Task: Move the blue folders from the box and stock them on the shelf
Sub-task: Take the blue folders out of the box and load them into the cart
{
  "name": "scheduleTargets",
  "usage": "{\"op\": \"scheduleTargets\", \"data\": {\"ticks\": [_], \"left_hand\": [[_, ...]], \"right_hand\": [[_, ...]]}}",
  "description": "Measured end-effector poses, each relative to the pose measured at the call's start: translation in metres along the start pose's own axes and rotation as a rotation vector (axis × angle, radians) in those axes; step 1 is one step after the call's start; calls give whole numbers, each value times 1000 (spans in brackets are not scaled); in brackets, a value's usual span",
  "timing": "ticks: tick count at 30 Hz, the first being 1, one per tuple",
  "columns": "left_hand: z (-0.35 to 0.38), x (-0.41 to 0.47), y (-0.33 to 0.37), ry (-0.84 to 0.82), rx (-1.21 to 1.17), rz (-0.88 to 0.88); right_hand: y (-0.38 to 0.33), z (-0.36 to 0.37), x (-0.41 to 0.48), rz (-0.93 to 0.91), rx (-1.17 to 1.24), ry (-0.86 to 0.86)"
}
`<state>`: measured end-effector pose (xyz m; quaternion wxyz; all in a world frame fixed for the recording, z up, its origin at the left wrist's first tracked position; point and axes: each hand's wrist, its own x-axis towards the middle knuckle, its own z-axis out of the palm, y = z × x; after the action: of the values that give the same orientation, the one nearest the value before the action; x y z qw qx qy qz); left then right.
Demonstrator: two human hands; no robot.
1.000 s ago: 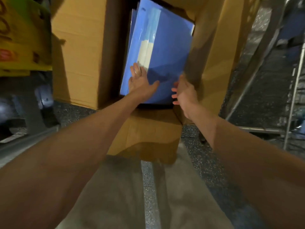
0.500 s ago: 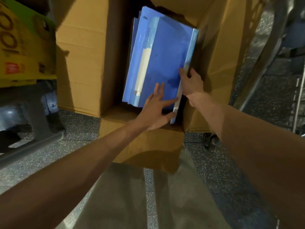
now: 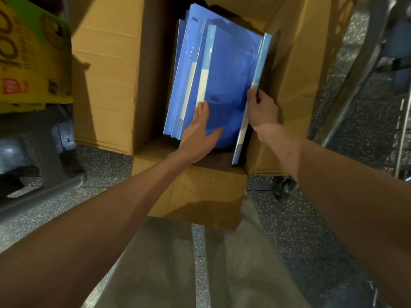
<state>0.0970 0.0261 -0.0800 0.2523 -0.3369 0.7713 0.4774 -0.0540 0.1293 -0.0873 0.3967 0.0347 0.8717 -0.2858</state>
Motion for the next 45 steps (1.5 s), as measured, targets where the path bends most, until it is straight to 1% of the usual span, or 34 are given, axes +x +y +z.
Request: {"op": "scheduleTargets", "data": {"ticks": [2, 4, 6, 7, 8, 11, 14, 17, 20, 22, 25, 27, 30, 33, 37, 40, 43, 45], "left_hand": [[-4, -4, -1, -27, -81, -9], [-9, -4, 2, -35, -266, -63], [-11, 1, 8, 45, -509, -161], [-13, 5, 11, 83, -587, -216], [-16, 8, 13, 90, -612, -261], [-24, 16, 12, 77, -598, -321], [-31, 16, 9, 95, -614, -316], [-36, 17, 9, 79, -653, -316], [-33, 17, 25, -17, -762, -362], [-27, 14, 37, -106, -827, -379], [-18, 12, 40, -135, -891, -418], [-15, 12, 33, -124, -889, -415], [-14, 8, 26, -96, -837, -414], [-23, 0, 25, -26, -789, -403], [-48, -18, 34, 72, -660, -324], [-80, -45, 60, 135, -487, -224], [-119, -76, 90, 144, -180, -87], [-148, -97, 114, 173, -29, 4]], "right_hand": [[0, 1, 0, 27, 35, -14], [-2, 3, 0, 59, 60, -33], [-4, 7, -1, 75, 74, -50], [-3, 9, -1, 74, 69, -58], [-4, 11, -2, 68, 62, -66], [-5, 13, -1, 66, 65, -71], [-4, 13, 4, 105, 101, -62], [-4, 13, 5, 132, 131, -76], [-9, 16, 0, 99, 112, -87], [-14, 17, -4, 59, 97, -51], [-8, 16, -4, 30, 40, 1], [1, 15, -1, 25, -14, 16], [7, 18, -1, 24, -22, 48], [5, 11, -11, 45, 3, 92], [-3, -11, -37, 12, 10, 68], [-25, -40, -67, -34, 35, 36], [-58, -72, -104, -83, 30, -16], [-83, -89, -133, -113, 25, -67]]}}
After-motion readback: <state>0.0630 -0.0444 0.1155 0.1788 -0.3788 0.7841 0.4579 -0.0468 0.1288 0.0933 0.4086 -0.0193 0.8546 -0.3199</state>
